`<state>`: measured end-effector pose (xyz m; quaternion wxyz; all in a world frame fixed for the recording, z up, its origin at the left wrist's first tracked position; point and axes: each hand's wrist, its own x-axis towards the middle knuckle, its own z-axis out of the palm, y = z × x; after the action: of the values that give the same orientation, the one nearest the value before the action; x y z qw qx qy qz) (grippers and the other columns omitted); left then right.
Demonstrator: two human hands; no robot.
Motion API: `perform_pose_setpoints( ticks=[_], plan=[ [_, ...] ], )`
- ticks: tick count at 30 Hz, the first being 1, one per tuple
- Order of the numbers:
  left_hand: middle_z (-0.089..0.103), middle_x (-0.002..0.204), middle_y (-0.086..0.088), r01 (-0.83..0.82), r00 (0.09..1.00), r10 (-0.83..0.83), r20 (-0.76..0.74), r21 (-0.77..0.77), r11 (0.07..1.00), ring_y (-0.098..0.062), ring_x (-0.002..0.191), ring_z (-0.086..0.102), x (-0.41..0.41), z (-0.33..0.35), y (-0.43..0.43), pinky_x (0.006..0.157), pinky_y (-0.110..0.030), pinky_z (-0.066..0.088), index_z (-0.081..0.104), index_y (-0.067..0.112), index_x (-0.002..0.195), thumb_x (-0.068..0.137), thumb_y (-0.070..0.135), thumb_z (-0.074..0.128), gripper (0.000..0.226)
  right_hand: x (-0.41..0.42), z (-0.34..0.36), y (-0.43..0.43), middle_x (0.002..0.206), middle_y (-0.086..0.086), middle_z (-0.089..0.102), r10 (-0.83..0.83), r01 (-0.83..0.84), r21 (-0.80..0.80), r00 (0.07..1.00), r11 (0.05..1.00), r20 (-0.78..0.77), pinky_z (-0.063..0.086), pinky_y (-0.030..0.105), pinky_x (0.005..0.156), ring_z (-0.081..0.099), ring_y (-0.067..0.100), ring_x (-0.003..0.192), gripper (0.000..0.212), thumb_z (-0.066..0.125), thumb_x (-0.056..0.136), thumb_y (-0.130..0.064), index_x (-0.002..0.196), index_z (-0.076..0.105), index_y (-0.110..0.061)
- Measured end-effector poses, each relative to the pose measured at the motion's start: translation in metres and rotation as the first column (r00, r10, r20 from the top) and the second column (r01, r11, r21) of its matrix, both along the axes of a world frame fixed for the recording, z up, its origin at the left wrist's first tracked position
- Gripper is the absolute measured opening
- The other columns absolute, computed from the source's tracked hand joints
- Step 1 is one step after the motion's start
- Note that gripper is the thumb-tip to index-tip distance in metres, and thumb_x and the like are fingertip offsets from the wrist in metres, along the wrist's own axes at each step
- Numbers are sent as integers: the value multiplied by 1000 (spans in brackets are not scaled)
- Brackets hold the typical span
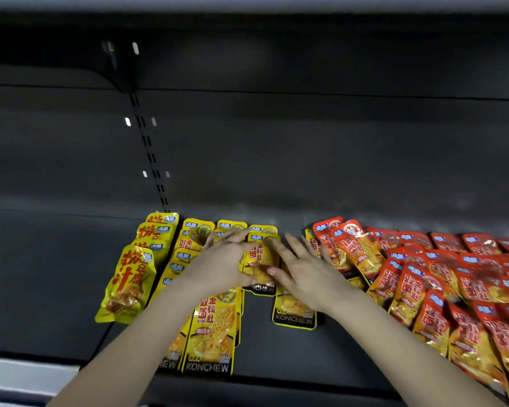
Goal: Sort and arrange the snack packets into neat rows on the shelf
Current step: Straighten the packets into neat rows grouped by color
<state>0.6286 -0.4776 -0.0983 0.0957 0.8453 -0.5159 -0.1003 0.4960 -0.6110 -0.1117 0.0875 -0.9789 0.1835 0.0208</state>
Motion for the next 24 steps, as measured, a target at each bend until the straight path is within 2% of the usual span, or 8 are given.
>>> perform_pose_setpoints(
  ticks=[7,10,14,19,24],
  plan=[
    [2,159,11,132,991,-133,-7,120,984,-6,145,-6,-31,7,1,117,-38,-5,15,27,151,75,58,66,97,-40,5,-9,158,7,-8,-46,42,-54,996,998,-72,-6,45,117,-10,24,145,82,26,90,-65,150,-5,-18],
    [-1,160,8,151,987,-157,21,172,974,-10,146,-8,-44,1,-8,117,-39,-6,10,25,152,77,60,63,98,-56,0,-2,158,8,-4,-30,24,-53,994,998,-109,-7,43,117,-9,23,145,87,29,89,-66,149,-7,-15],
    [-5,159,8,161,982,-180,61,242,957,-12,146,-11,-56,-7,-16,116,-40,-9,8,23,152,79,63,58,98,-71,-10,4,158,6,-1,2,-8,-52,994,999,-112,-6,44,116,-10,21,145,87,32,89,-65,149,0,-12],
    [-3,160,6,148,986,-161,35,234,961,-14,146,-9,-70,-10,-17,119,-42,-3,11,20,152,78,61,60,98,-81,-14,4,158,7,0,0,-4,-34,996,999,-94,-5,44,115,-10,20,145,85,32,89,-64,150,4,-11],
    [10,159,1,135,991,-132,-27,187,973,-20,147,-3,-84,-11,-14,118,-40,-4,10,23,152,79,55,64,96,-90,-16,8,158,7,1,1,-3,-22,997,1000,-74,-6,44,115,-9,20,145,82,31,91,-62,150,2,-13]
  ],
)
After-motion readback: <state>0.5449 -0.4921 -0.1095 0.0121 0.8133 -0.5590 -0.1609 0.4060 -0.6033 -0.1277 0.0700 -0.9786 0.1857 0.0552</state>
